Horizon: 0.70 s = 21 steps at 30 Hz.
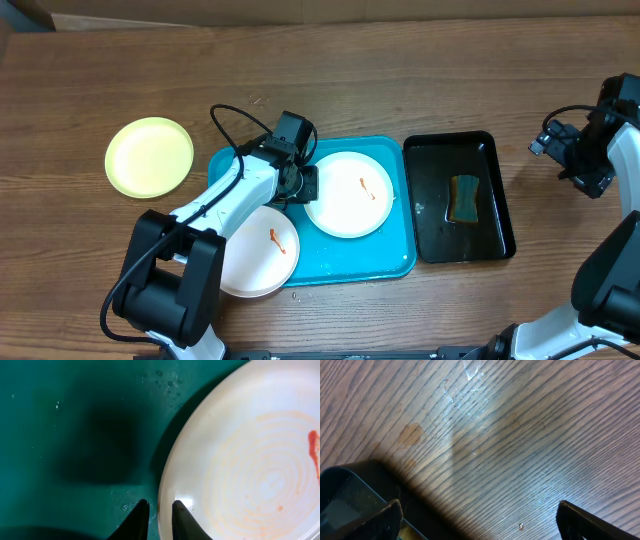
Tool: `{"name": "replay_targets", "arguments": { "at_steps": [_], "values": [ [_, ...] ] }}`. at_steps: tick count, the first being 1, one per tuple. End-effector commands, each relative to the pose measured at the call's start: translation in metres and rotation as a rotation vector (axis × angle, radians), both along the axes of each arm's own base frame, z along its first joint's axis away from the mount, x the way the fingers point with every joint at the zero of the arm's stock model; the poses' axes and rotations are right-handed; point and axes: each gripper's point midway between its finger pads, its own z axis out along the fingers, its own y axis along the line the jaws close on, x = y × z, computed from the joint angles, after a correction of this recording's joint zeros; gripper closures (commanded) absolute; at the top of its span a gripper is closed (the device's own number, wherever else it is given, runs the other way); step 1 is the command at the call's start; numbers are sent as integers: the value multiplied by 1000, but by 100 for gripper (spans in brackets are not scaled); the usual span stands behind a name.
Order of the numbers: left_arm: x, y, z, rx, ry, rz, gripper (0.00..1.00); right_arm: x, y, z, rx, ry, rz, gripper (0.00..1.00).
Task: Clean dirty plates on tray and stack at the side
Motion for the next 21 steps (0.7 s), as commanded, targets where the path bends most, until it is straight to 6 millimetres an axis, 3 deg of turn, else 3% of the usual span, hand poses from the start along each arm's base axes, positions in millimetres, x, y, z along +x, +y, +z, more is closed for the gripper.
{"name": "replay_targets", "arguments": {
  "at_steps": [1, 21],
  "values": [
    [3, 3, 1, 19, -26, -14, 80, 8, -2, 13, -14, -40, 1, 0],
    [8, 2, 3, 22, -49, -31, 76, 7, -2, 13, -14, -40, 1, 0]
  ]
}}
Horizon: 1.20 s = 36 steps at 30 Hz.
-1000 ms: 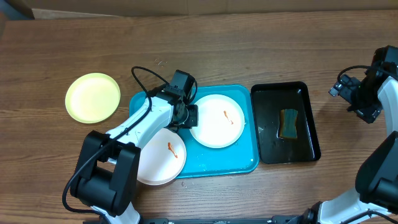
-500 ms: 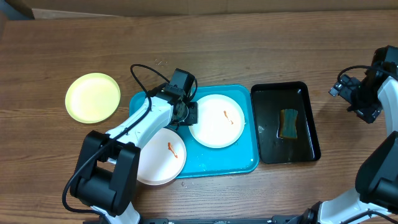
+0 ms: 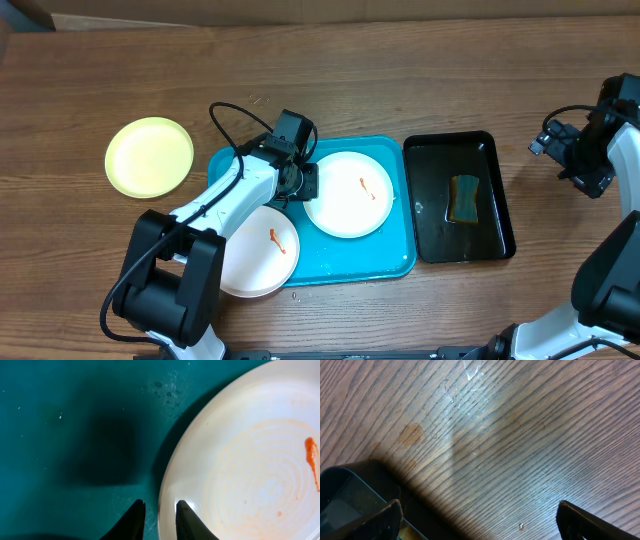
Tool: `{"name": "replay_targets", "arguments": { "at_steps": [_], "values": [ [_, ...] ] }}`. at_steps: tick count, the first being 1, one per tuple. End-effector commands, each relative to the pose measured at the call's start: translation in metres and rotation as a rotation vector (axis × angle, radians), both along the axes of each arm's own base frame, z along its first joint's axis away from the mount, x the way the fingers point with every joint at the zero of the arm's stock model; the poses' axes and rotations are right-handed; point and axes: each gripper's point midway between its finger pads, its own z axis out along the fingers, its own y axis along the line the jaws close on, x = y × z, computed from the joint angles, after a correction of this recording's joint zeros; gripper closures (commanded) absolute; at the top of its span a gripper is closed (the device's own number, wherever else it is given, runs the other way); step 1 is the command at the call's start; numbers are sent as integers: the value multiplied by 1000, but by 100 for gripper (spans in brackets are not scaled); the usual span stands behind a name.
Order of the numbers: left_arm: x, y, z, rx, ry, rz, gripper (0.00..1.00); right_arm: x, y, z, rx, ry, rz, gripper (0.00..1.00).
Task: Clean dirty plates on tray and stack at the side
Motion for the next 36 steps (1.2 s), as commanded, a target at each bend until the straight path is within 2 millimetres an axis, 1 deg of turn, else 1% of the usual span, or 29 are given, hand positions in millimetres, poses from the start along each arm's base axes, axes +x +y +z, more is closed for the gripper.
{"name": "replay_targets", "arguments": {
  "at_steps": [1, 4, 8, 13, 34, 36],
  "values": [
    [5, 3, 2, 24, -36, -29, 76, 8, -2, 13, -15, -40, 0, 0],
    [8, 2, 3, 23, -53, -28, 75, 8, -2, 13, -15, -40, 0, 0],
    [9, 3, 3, 28, -54, -27, 75, 8, -2, 13, -15, -40, 0, 0],
    [8, 4, 3, 32, -50, -30, 71, 8, -2, 13, -15, -40, 0, 0],
    [8, 4, 3, 32, -52, -30, 70, 8, -2, 13, -15, -40, 0, 0],
    [8, 4, 3, 32, -52, -30, 67, 8, -2, 13, -15, -40, 0, 0]
  ]
}}
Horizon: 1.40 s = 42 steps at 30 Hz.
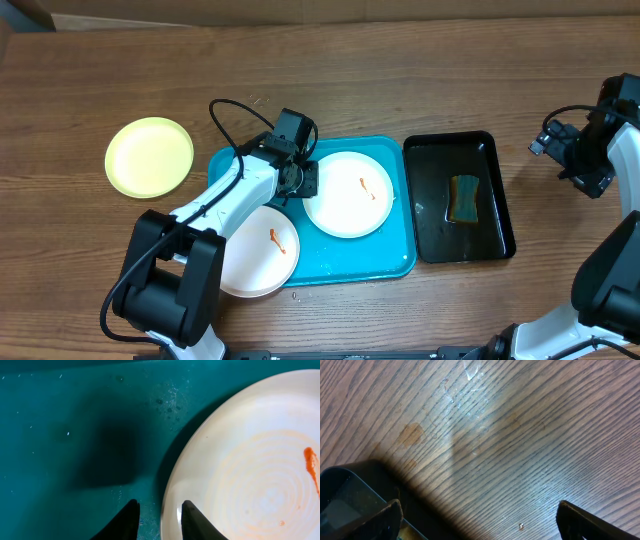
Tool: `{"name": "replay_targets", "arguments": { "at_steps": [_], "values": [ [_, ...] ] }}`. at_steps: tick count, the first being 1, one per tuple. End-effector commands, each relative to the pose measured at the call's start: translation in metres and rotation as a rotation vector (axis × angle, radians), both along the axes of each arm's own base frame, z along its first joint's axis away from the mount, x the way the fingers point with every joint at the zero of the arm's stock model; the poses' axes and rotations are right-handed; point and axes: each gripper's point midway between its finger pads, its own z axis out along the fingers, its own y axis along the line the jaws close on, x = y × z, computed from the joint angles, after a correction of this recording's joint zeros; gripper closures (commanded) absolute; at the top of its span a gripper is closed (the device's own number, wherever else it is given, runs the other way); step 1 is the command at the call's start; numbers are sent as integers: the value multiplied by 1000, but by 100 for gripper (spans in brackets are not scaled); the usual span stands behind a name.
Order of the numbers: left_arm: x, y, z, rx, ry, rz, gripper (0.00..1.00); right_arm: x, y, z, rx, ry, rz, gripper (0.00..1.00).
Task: Clean dirty plates on tray and stack at the side
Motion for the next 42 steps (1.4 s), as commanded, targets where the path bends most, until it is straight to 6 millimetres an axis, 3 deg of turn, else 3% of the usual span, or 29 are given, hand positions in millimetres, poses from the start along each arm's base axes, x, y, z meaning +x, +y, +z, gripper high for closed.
{"name": "replay_targets", "arguments": {
  "at_steps": [1, 4, 5, 7, 16, 32, 35, 42],
  "values": [
    [0, 2, 1, 16, -11, -15, 63, 8, -2, 13, -15, -40, 0, 0],
    [0, 2, 1, 16, -11, -15, 56, 7, -2, 13, -15, -40, 1, 0],
    [0, 2, 1, 16, -11, -15, 50, 8, -2, 13, -15, -40, 0, 0],
    [0, 2, 1, 15, -13, -15, 28, 8, -2, 13, -15, -40, 1, 0],
    [-1, 3, 1, 17, -7, -15, 4, 8, -2, 13, -15, -40, 0, 0],
    [1, 2, 1, 17, -15, -17, 10, 8, -2, 13, -15, -40, 1, 0],
    [2, 2, 2, 19, -21, -20, 17, 8, -2, 13, -15, -40, 1, 0],
    [2, 3, 2, 21, -23, -19, 17, 8, -2, 13, -15, -40, 1, 0]
  ]
}}
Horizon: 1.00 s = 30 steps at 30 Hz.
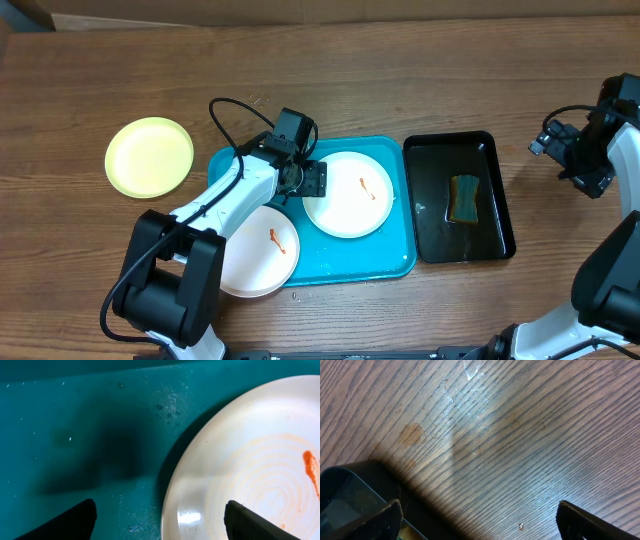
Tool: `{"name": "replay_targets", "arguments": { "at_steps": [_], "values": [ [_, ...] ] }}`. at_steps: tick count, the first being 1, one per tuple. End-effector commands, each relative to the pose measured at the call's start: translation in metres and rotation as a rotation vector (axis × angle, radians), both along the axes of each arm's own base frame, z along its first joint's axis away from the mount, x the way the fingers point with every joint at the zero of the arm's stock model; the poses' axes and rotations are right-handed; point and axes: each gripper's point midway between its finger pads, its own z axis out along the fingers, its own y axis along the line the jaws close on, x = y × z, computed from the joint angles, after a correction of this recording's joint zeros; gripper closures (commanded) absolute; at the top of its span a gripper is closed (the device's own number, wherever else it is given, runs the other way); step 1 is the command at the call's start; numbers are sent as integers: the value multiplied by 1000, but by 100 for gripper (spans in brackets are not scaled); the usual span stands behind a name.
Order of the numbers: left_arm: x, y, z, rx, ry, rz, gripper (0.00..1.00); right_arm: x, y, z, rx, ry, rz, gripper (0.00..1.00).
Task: Clean dirty plates on tray and stack at the side
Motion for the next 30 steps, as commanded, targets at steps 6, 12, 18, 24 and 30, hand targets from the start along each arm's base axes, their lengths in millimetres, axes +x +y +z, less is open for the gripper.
{"name": "replay_targets", "arguments": {
  "at_steps": [6, 12, 18, 24, 30],
  "values": [
    [0, 2, 1, 16, -13, -14, 18, 8, -2, 13, -14, -40, 1, 0],
    [3, 1, 2, 12, -27, -14, 26, 8, -2, 13, -14, -40, 0, 0],
    [5, 3, 3, 21, -34, -9, 31, 8, -2, 13, -14, -40, 1, 0],
    [9, 0, 4, 7, -50, -8, 30, 7, -2, 13, -14, -40, 1, 0],
    [8, 3, 4, 22, -47, -9, 32, 8, -2, 13, -14, -40, 1, 0]
  ]
}}
